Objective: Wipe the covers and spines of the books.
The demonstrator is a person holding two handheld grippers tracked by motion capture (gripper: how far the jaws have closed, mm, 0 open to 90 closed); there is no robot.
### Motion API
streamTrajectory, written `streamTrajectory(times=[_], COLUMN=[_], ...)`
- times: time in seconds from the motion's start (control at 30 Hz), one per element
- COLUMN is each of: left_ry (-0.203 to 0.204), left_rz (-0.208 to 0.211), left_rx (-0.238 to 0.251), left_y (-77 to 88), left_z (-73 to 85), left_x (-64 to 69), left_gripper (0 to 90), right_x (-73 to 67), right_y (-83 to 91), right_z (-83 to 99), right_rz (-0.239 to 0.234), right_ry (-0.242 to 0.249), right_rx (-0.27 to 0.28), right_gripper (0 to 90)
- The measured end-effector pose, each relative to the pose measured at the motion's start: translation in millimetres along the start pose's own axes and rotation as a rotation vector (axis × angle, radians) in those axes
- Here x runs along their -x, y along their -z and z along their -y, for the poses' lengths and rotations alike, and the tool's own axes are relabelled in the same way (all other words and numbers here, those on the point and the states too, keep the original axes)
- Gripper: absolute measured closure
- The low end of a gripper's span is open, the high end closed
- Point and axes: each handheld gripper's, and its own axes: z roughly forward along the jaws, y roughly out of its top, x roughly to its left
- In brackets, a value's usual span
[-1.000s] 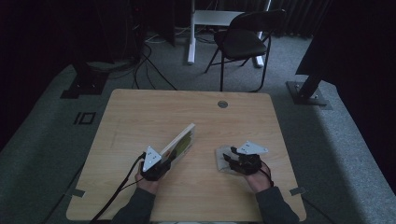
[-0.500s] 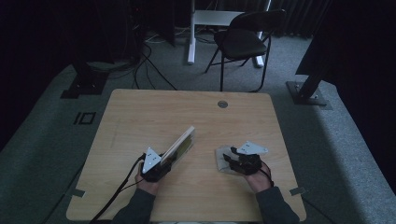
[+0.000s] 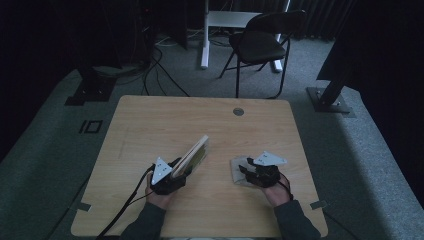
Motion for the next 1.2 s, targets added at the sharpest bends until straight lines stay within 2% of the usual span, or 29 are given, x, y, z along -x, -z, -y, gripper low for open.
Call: streamTrajectory(times=[0.17,0.23,0.4,0.7,1.2], left_ry=[0.005,0.009,0.008,0.001,-0.019], left_rz=[0.006,0.005,0.010,0.015,0.001], left_rx=[0.004,0.003,0.015,0.008,0.049], left_y=[0.3,0.6,3.4,7.8,16.7], left_z=[-0.1,-0.4,-2.0,-3.8,-6.1], left_x=[1.2,1.5,3.0,4.1,9.7], left_gripper=[37.5,29.1,21.7,17.1,14.1], right_x=[0.1,-0.3,0.4,0.2,0.3], right_y=[-0.1,-0.3,0.3,-0.1,-0.2], right_z=[0.3,0.4,0.7,1.0,1.1], right_rz=[0.000,-0.001,0.000,-0.001,-0.003], right_ry=[0.001,0.001,-0.001,0.000,-0.002], right_rx=[-0.001,-0.003,0.000,-0.002,-0.002], right_gripper=[54.9,54.9,54.9,54.9,54.8])
